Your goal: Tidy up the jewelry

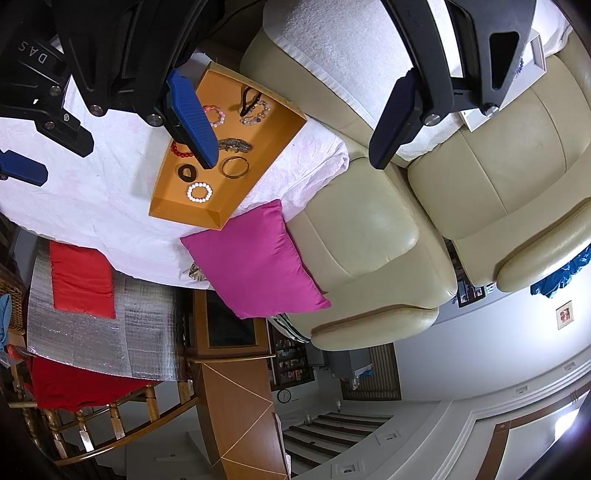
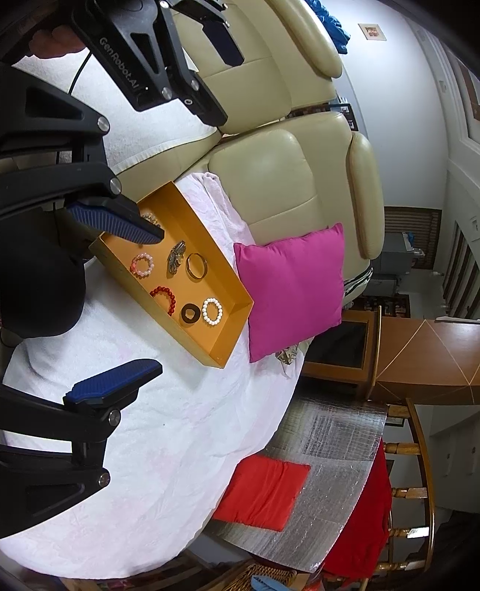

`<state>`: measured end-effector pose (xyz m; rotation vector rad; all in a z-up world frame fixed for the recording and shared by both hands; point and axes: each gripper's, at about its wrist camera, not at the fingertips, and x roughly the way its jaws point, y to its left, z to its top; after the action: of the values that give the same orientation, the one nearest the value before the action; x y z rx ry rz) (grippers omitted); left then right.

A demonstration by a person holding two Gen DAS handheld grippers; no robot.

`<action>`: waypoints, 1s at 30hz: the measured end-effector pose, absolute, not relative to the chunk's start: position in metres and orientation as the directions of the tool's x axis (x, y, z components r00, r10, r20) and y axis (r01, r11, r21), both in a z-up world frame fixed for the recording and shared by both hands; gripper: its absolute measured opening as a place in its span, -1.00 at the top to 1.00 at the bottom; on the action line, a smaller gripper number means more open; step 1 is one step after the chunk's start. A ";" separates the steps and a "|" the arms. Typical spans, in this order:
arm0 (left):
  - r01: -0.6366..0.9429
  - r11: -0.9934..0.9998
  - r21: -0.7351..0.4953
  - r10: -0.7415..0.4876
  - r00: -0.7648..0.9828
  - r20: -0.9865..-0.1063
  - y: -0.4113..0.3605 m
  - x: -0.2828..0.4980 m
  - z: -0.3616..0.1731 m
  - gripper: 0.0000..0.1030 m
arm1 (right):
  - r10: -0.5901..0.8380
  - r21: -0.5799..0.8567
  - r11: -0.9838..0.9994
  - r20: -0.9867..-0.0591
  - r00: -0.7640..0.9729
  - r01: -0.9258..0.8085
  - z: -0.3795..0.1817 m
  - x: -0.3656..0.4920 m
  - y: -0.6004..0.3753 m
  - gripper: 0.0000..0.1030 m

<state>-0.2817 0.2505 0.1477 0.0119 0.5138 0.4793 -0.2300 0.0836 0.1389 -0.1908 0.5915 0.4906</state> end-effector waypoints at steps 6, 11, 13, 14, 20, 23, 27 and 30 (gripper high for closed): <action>-0.439 0.890 0.124 0.442 0.764 -0.470 0.254 -0.282 0.147 -0.63 | 0.380 -0.041 0.869 -0.582 0.719 -0.493 0.138 -0.227 0.087 -0.33; -0.440 0.889 0.123 0.443 0.761 -0.474 0.256 -0.281 0.145 -0.63 | 0.376 -0.048 0.869 -0.585 0.719 -0.493 0.138 -0.225 0.091 -0.33; -0.438 0.890 0.124 0.440 0.760 -0.477 0.256 -0.280 0.145 -0.63 | 0.375 -0.050 0.868 -0.587 0.718 -0.494 0.137 -0.225 0.092 -0.33; -0.438 0.891 0.125 0.440 0.759 -0.479 0.256 -0.279 0.145 -0.63 | 0.374 -0.051 0.868 -0.588 0.717 -0.494 0.137 -0.225 0.093 -0.33; -0.440 0.889 0.122 0.441 0.756 -0.483 0.260 -0.277 0.144 -0.63 | 0.370 -0.054 0.868 -0.593 0.715 -0.494 0.137 -0.222 0.097 -0.33; -0.445 0.888 0.119 0.442 0.753 -0.487 0.263 -0.274 0.143 -0.63 | 0.367 -0.057 0.868 -0.596 0.714 -0.494 0.136 -0.220 0.099 -0.33; -0.447 0.887 0.119 0.443 0.748 -0.494 0.265 -0.270 0.140 -0.63 | 0.367 -0.057 0.867 -0.600 0.711 -0.495 0.135 -0.215 0.100 -0.33; -0.448 0.887 0.113 0.441 0.748 -0.495 0.265 -0.264 0.139 -0.63 | 0.371 -0.048 0.867 -0.600 0.709 -0.496 0.134 -0.209 0.099 -0.33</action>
<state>-0.2641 0.2647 0.1392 -0.0132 0.5384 0.4863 -0.2088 0.0992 0.1340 -0.2127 0.6166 0.4852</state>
